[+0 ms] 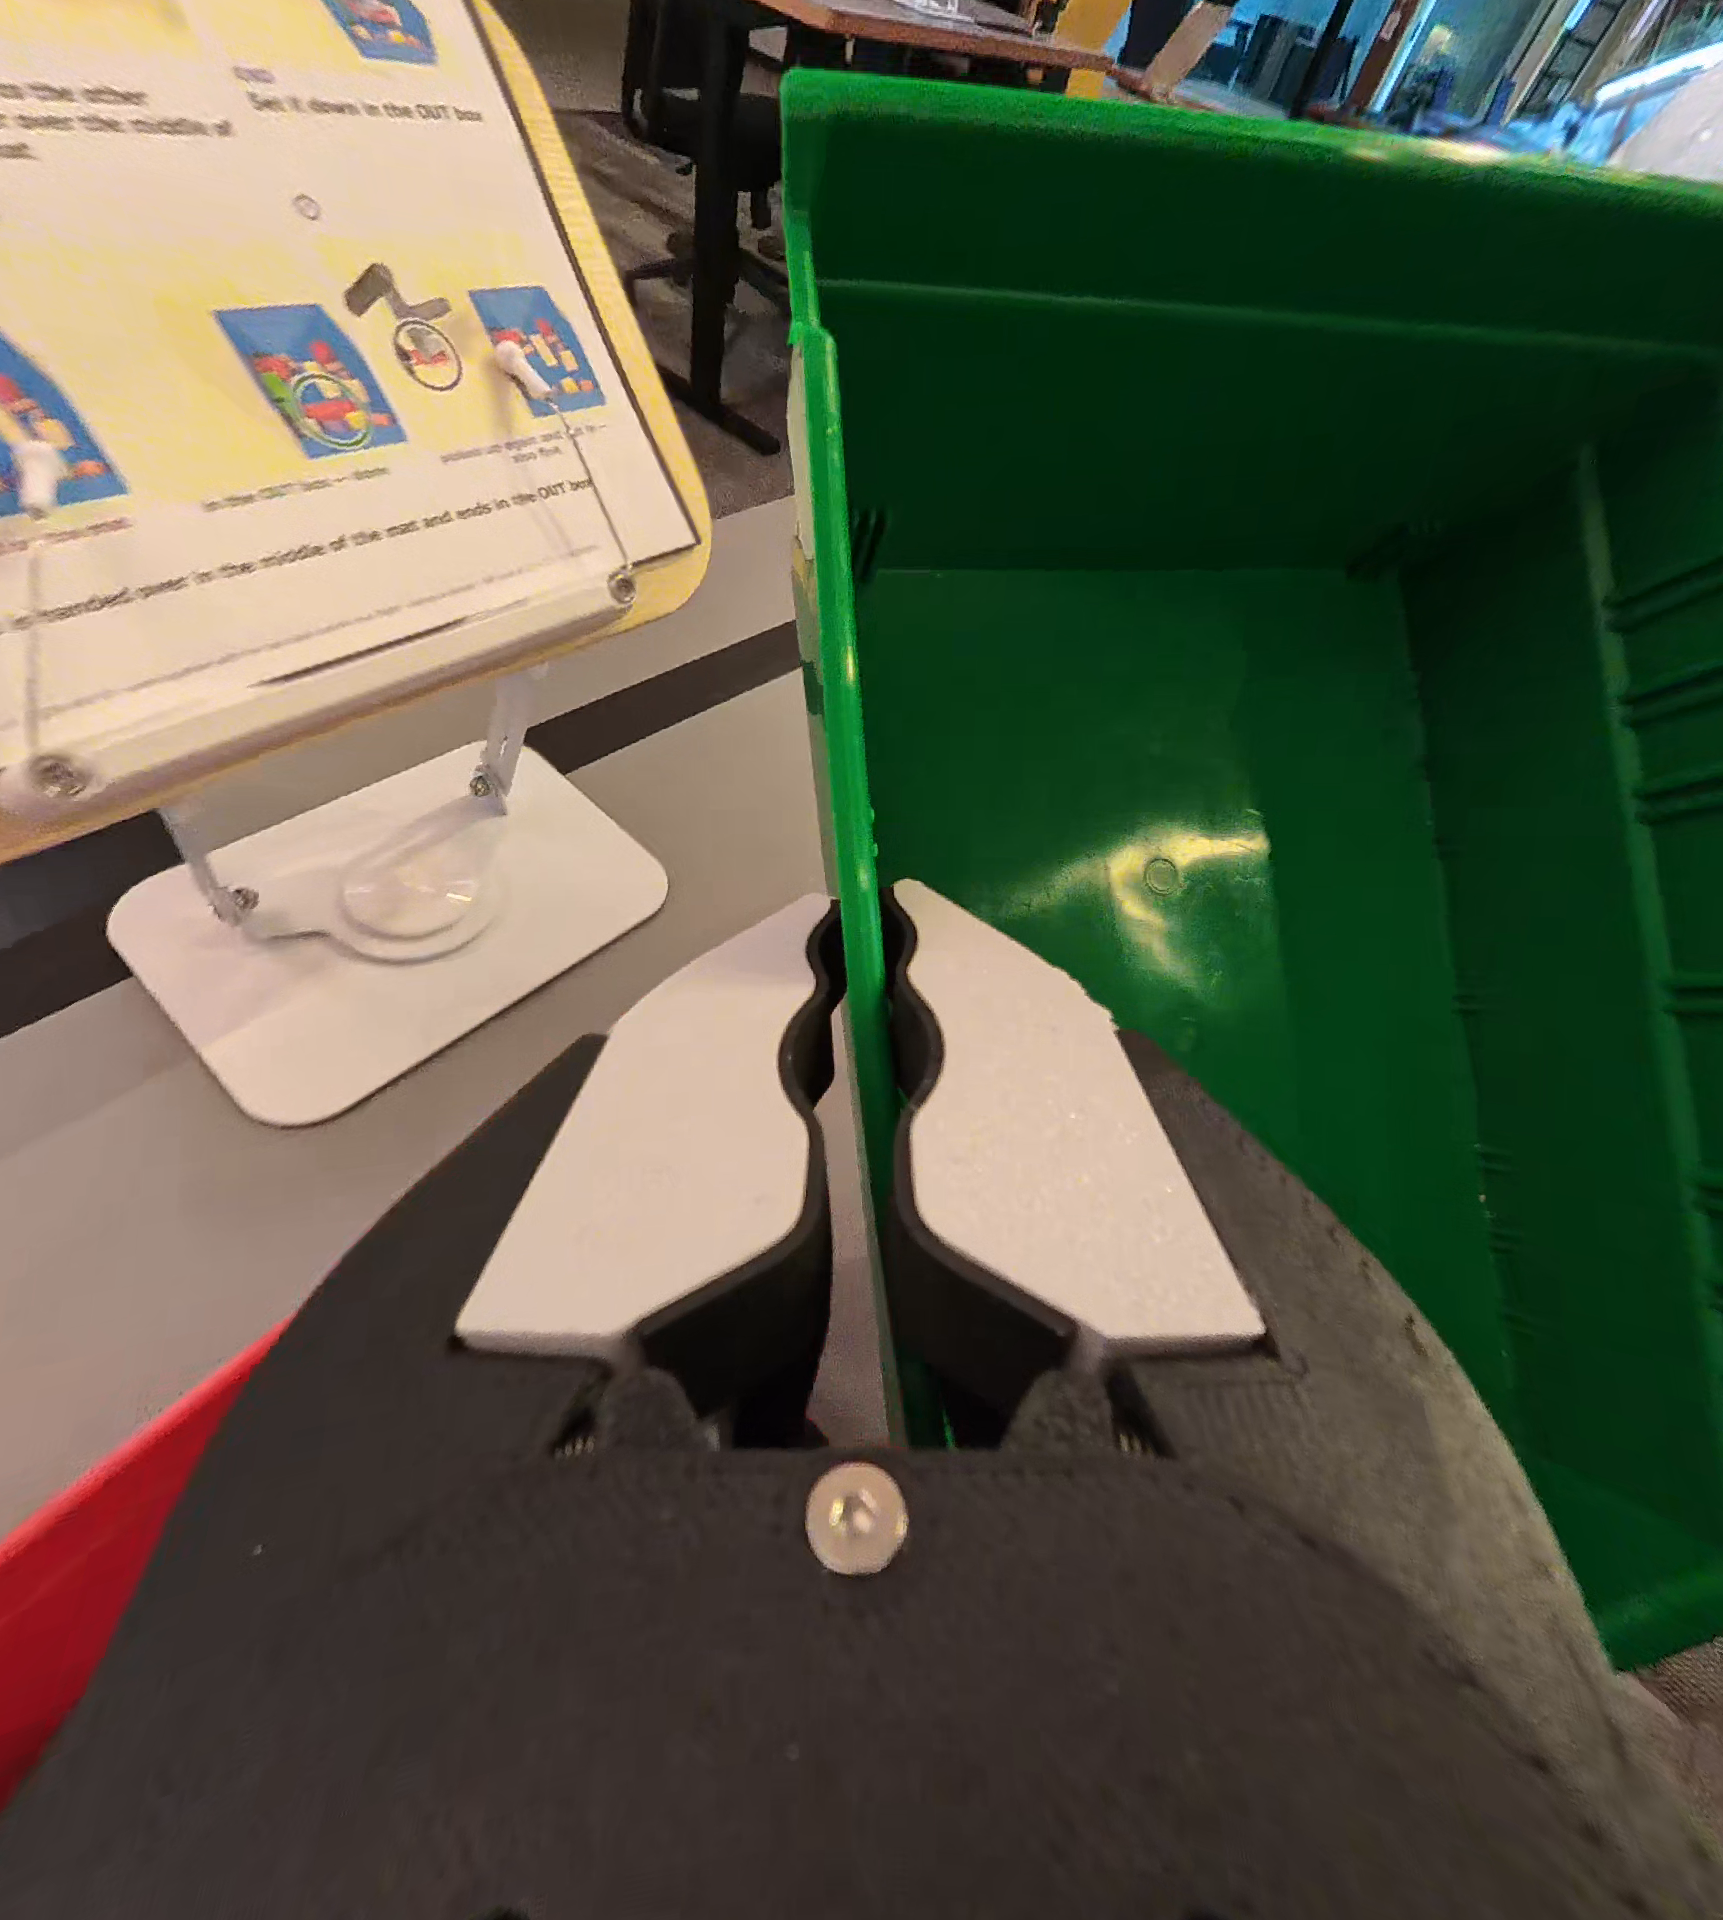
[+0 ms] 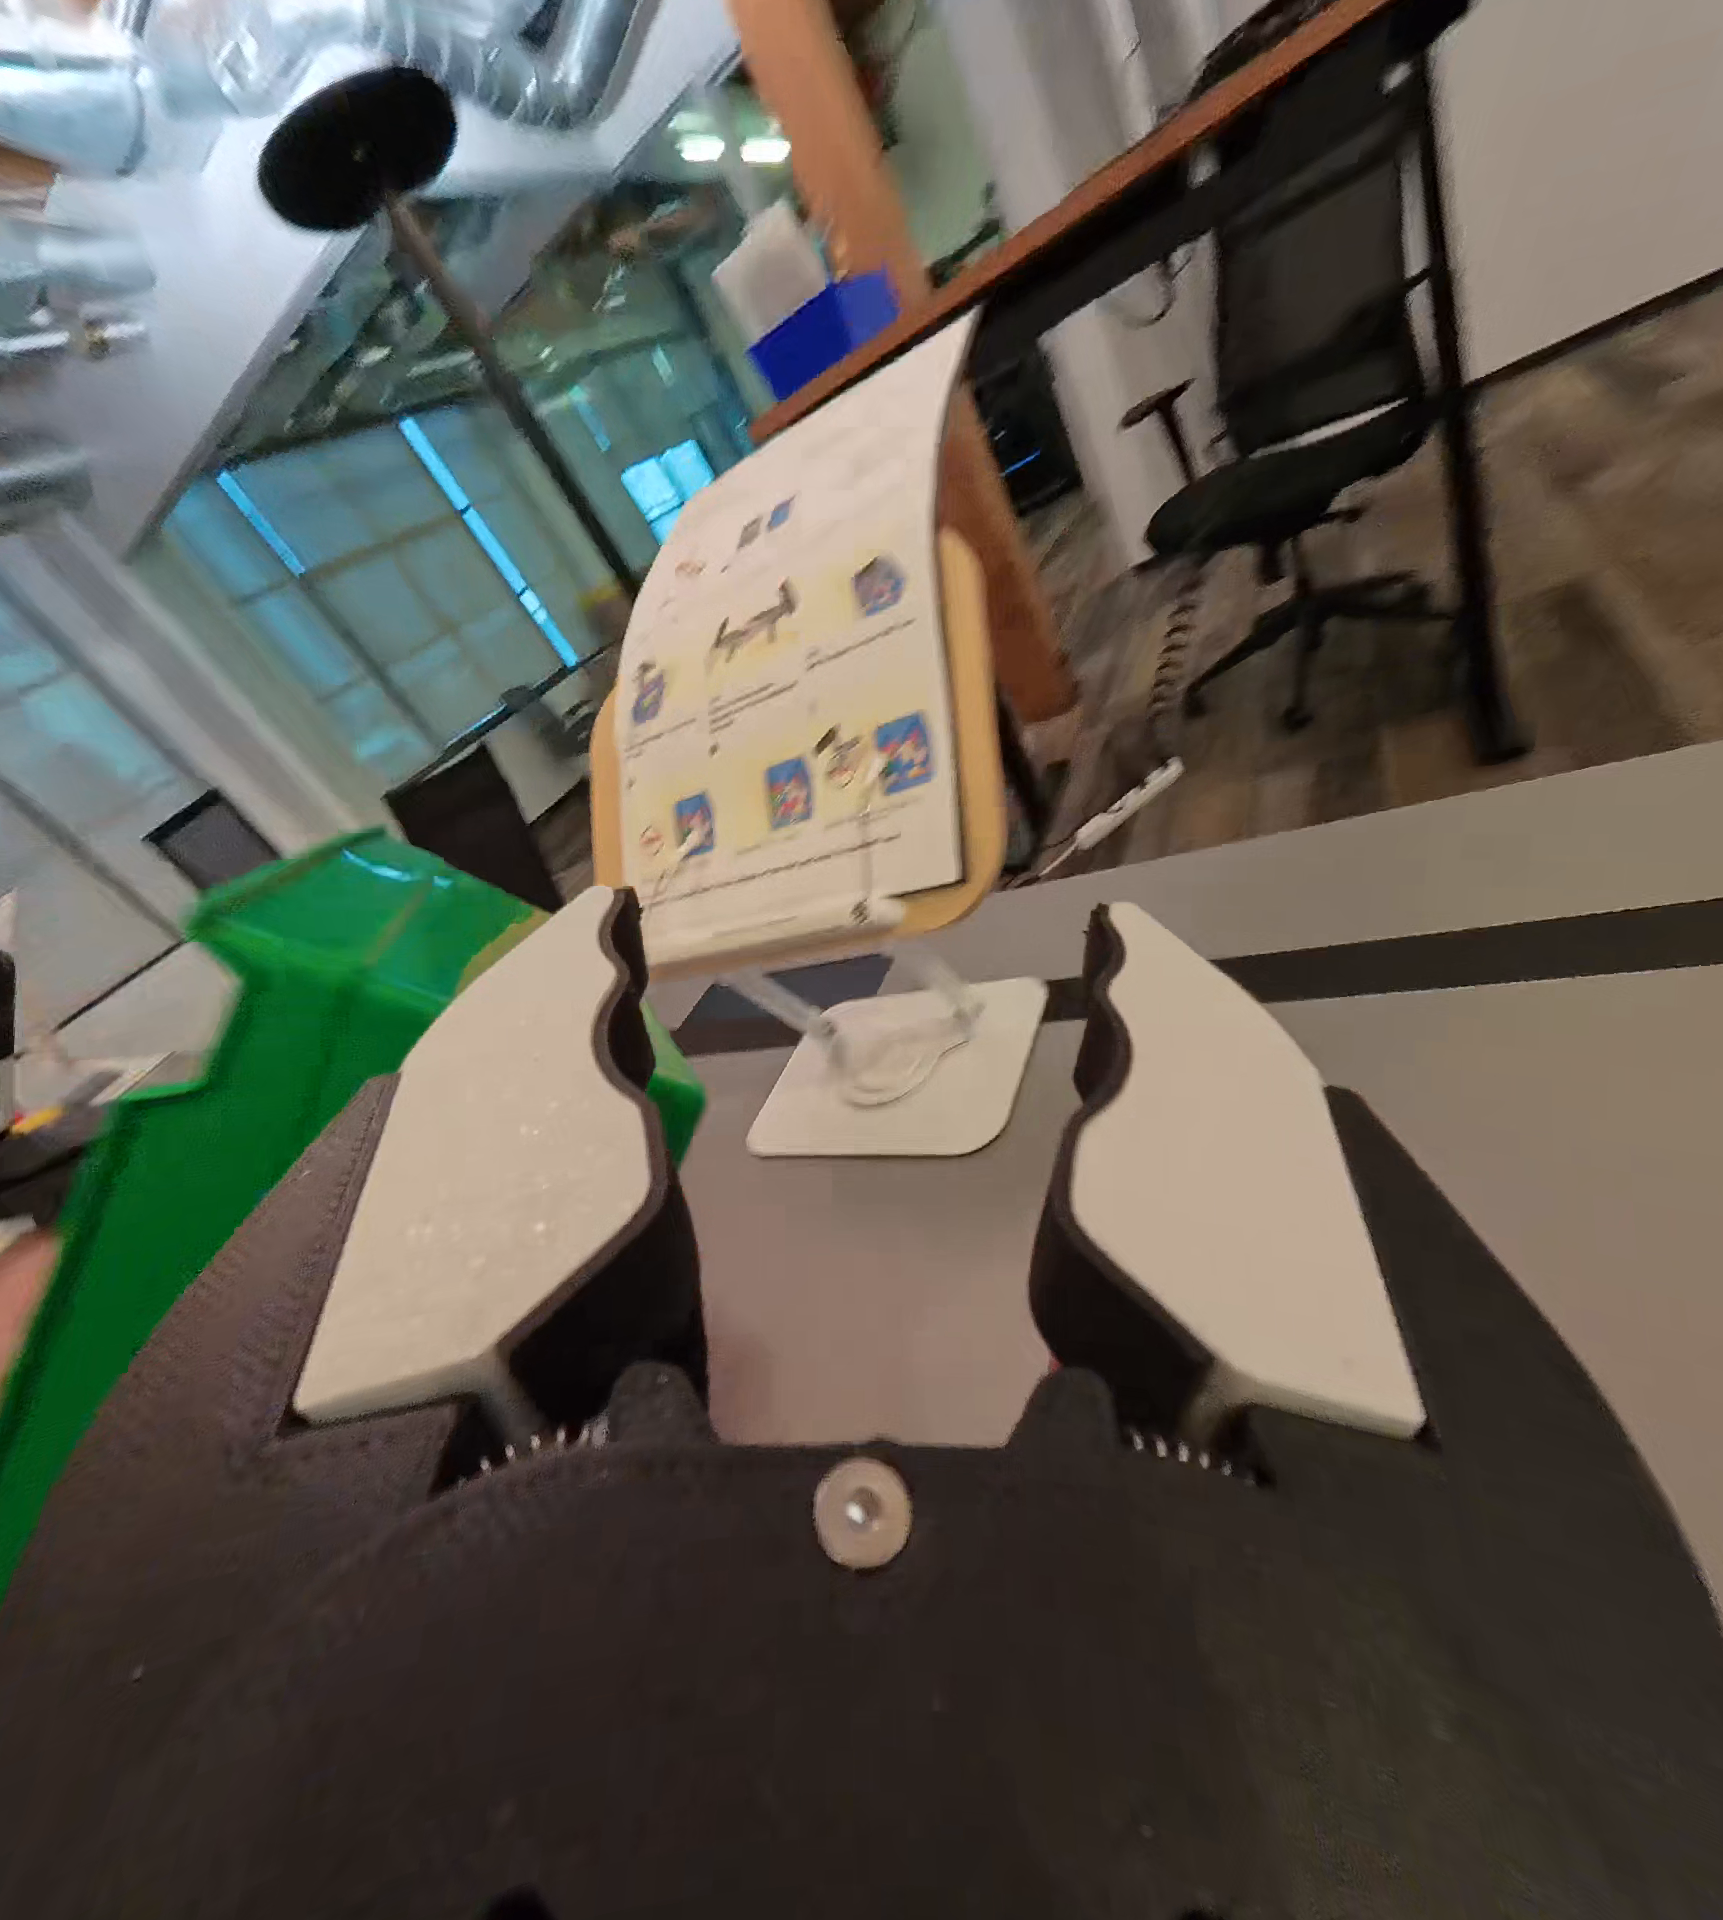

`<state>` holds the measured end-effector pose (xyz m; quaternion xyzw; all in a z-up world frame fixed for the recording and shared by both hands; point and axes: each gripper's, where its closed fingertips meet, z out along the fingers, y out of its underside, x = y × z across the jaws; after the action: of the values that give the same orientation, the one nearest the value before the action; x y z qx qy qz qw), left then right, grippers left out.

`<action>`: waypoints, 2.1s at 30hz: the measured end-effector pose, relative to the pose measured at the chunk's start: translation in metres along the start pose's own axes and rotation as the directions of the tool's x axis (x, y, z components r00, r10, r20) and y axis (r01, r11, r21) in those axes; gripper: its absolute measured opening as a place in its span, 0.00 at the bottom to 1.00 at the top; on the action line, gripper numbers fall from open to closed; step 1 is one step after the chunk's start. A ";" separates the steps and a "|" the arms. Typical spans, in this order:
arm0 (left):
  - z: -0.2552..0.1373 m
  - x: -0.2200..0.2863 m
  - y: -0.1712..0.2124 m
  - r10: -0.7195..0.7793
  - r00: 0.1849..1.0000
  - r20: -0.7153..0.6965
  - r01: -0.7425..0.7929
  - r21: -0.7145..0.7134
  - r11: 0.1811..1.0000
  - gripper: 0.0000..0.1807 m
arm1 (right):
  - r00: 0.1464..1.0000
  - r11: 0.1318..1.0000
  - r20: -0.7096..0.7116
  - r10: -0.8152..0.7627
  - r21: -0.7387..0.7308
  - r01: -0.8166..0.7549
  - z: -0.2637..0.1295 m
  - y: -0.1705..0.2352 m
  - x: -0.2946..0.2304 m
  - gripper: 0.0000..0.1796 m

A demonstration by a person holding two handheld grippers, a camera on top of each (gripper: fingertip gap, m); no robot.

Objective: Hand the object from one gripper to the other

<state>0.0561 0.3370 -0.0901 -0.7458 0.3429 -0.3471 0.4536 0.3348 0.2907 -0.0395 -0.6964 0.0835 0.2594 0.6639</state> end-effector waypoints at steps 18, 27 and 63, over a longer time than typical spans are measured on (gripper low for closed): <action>0.157 0.014 0.080 -0.034 0.988 0.150 0.074 -0.272 0.959 0.08 | 0.992 0.896 -0.112 -0.060 -0.444 0.004 0.031 0.131 0.084 0.52; 0.164 0.029 0.136 -0.080 0.991 0.110 0.120 -0.427 0.896 0.12 | 0.991 0.868 -0.125 -0.044 -0.496 -0.024 0.035 0.157 0.098 0.53; -0.131 -0.171 0.150 0.116 0.856 0.504 0.104 -0.388 0.916 0.45 | 0.938 0.681 -0.064 -0.342 -0.704 0.200 0.024 0.196 0.100 0.45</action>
<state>-0.1714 0.3677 -0.2174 -0.8870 0.2746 -0.0548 0.3672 0.3235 0.3164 -0.2588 -0.9182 -0.0601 0.1024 0.3778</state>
